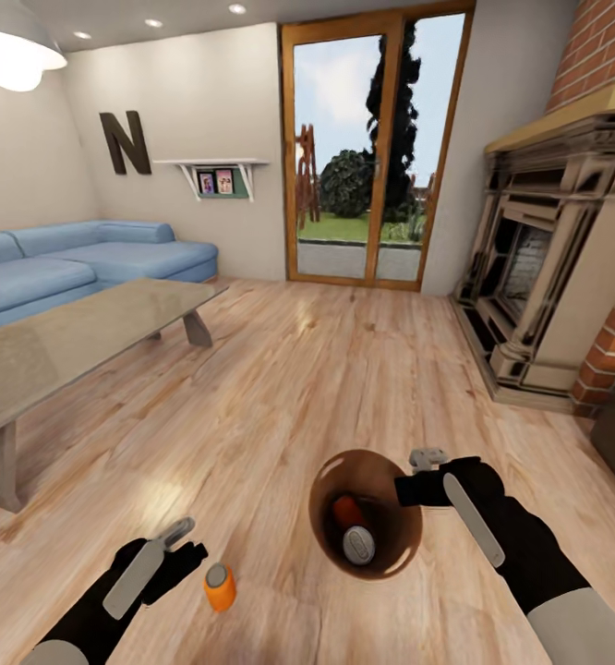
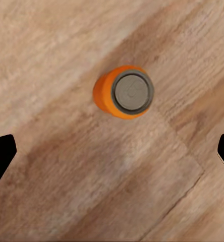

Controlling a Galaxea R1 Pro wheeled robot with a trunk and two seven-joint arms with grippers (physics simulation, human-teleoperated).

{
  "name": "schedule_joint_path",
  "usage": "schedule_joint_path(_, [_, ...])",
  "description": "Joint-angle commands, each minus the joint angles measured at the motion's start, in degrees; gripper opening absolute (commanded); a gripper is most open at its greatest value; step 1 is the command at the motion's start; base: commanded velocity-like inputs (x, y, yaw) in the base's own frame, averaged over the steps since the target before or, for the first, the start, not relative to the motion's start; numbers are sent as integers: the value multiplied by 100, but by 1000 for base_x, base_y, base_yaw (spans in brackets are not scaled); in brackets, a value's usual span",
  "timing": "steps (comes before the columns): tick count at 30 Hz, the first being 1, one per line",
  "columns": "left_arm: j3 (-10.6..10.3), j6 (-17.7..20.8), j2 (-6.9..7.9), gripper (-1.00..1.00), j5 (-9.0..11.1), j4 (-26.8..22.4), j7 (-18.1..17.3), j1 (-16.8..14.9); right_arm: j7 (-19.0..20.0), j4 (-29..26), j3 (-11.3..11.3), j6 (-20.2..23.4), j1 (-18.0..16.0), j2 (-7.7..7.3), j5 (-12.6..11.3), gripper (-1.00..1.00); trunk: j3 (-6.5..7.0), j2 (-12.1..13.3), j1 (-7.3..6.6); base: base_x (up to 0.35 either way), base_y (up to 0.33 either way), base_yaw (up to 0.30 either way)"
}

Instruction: Put the three can of soda from the living room inside the tash can in the kitchen.

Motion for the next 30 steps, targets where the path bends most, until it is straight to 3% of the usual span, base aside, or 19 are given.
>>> schedule_joint_path(1, [-2,-1,0,100,-3,29,-2,1,27,-20,-2,0,-2,0,-191,-100,1,0,-1,346,-15,3])
schedule_joint_path(5, [-8,-8,-26,100,-156,138,5,-1,30,-77,-6,0,1,-2,-197,-100,1,0,-1,345,-85,1])
schedule_joint_path(7, [-6,-4,-135,100,-418,302,10,-43,30,-98,-3,0,2,-1,-201,-100,1,0,-1,341,-137,0])
schedule_joint_path(11, [-5,-8,-295,100,-642,734,7,-221,30,-109,-1,0,2,-4,-203,-100,1,0,-1,339,-151,0])
schedule_joint_path(17, [9,56,-350,100,-703,954,88,-381,31,-113,-6,0,2,-16,-203,-100,1,0,-1,183,-86,0])
schedule_joint_path(21, [46,82,-366,100,-663,982,763,-476,31,-167,-6,0,6,-34,-211,-100,-88,-6,10,27,-13,0])
schedule_joint_path(23, [41,124,-351,100,-665,1010,862,-497,34,-291,-10,0,28,-57,-223,-100,-132,-8,15,9,-4,0])
schedule_joint_path(28, [21,210,-317,100,-715,1525,437,-710,38,-1014,-51,0,330,-115,-248,-100,-243,-15,28,3,-1,0])
schedule_joint_path(30, [-11,205,-324,100,-750,1673,320,-780,44,-1444,-65,0,484,-271,-269,-100,-287,-18,33,0,0,0])
